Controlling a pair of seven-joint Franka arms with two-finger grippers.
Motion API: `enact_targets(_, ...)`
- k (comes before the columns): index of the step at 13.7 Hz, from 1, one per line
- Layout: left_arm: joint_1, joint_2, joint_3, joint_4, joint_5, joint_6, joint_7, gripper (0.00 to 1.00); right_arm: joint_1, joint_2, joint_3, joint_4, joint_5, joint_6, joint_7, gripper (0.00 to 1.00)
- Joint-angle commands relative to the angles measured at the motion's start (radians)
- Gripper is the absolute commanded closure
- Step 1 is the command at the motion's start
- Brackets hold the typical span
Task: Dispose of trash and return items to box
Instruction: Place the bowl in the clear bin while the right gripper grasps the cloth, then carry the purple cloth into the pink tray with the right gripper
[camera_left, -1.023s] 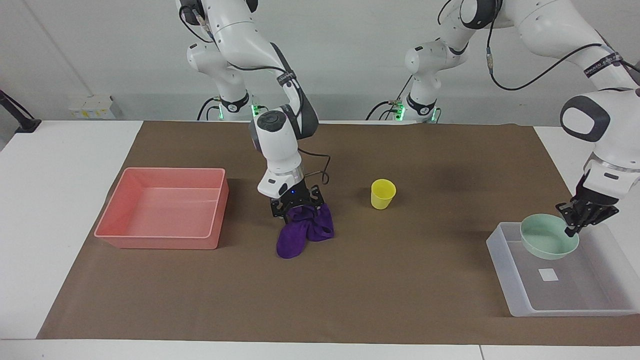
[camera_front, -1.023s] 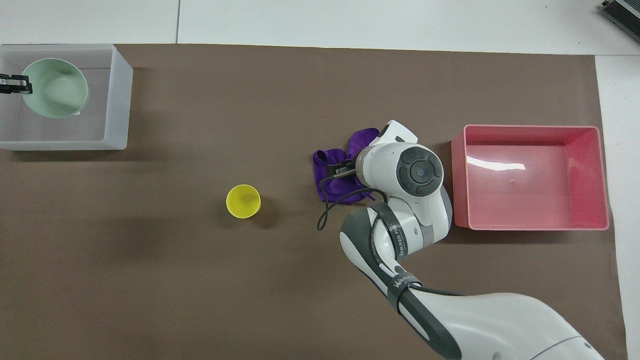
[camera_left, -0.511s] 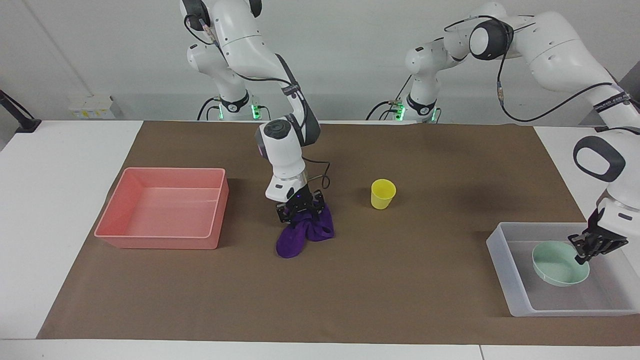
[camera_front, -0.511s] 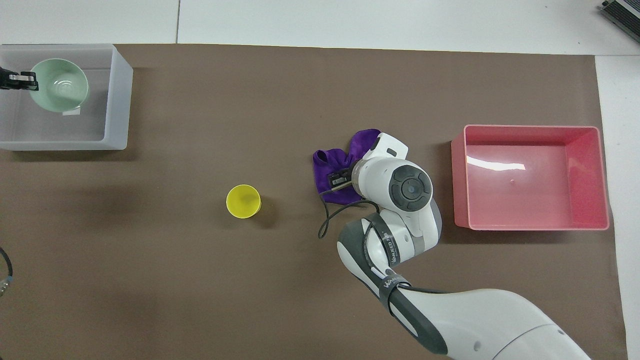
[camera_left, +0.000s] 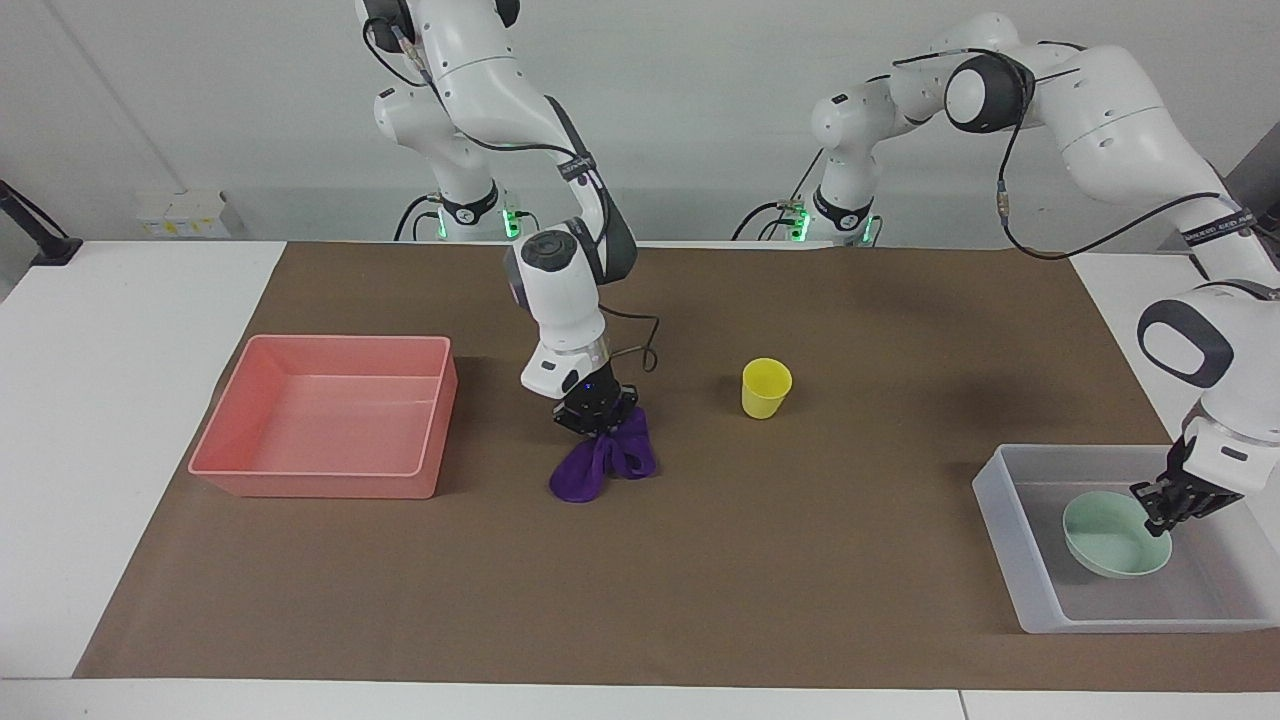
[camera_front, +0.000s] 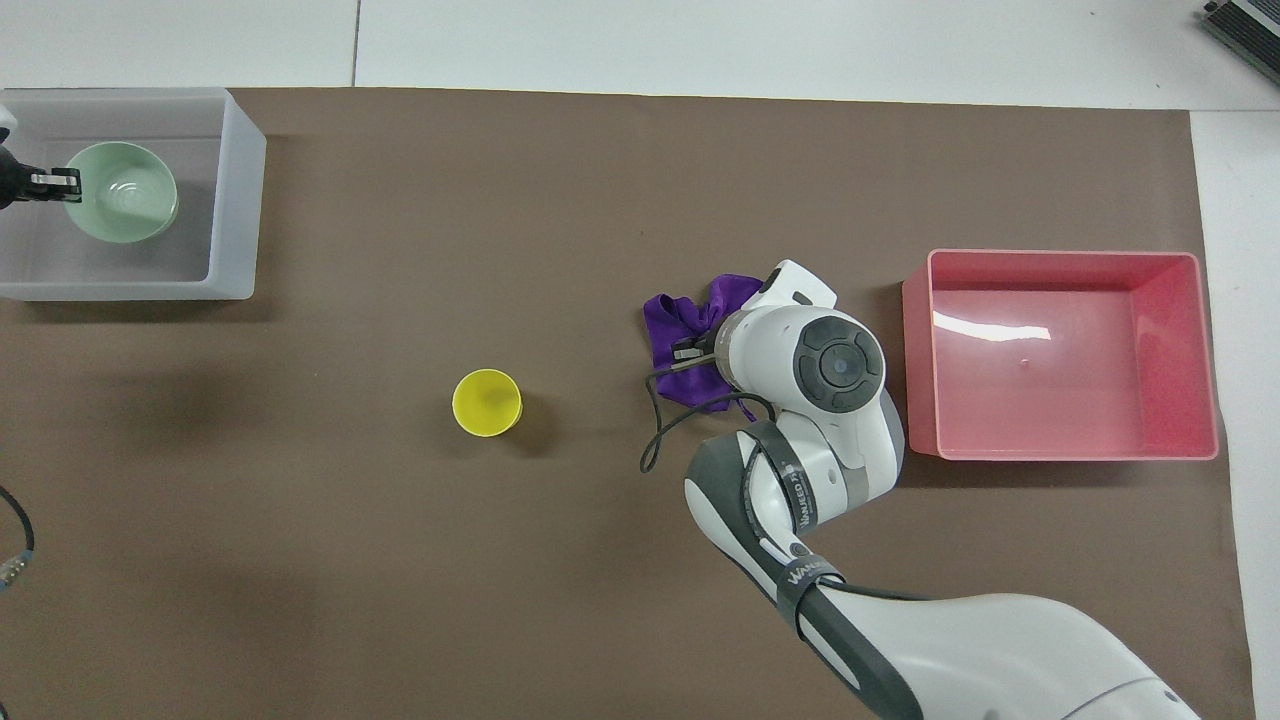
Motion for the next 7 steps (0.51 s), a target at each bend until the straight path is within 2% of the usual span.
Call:
enact_targets(1, -0.003, -0.043, 0.026, -0.117, 0.028, 0.100, -0.003, 1.00, -0.013, -0.070, -0.003, 0.007, 0.006, -0.081, 0.076, 1.00)
enact_targets(3, -0.005, -0.052, 0.034, -0.134, 0.029, 0.113, 0.001, 1.00, -0.042, -0.106, -0.013, 0.033, 0.006, -0.140, 0.121, 1.00)
enact_targets(4, -0.005, -0.052, 0.036, -0.125, 0.043, 0.092, 0.003, 0.96, -0.057, -0.132, -0.014, 0.038, 0.006, -0.166, 0.126, 1.00)
enact_targets(5, -0.004, -0.051, 0.034, -0.102, 0.081, 0.058, 0.004, 0.77, -0.074, -0.161, -0.014, 0.041, 0.004, -0.193, 0.126, 1.00)
enact_targets(6, -0.005, -0.049, 0.033, -0.079, 0.109, 0.021, 0.006, 0.50, -0.091, -0.193, -0.014, 0.043, -0.007, -0.232, 0.126, 1.00)
enact_targets(7, -0.008, -0.051, 0.031, -0.070, 0.112, 0.001, 0.008, 0.45, -0.101, -0.216, -0.014, 0.046, -0.023, -0.262, 0.127, 1.00)
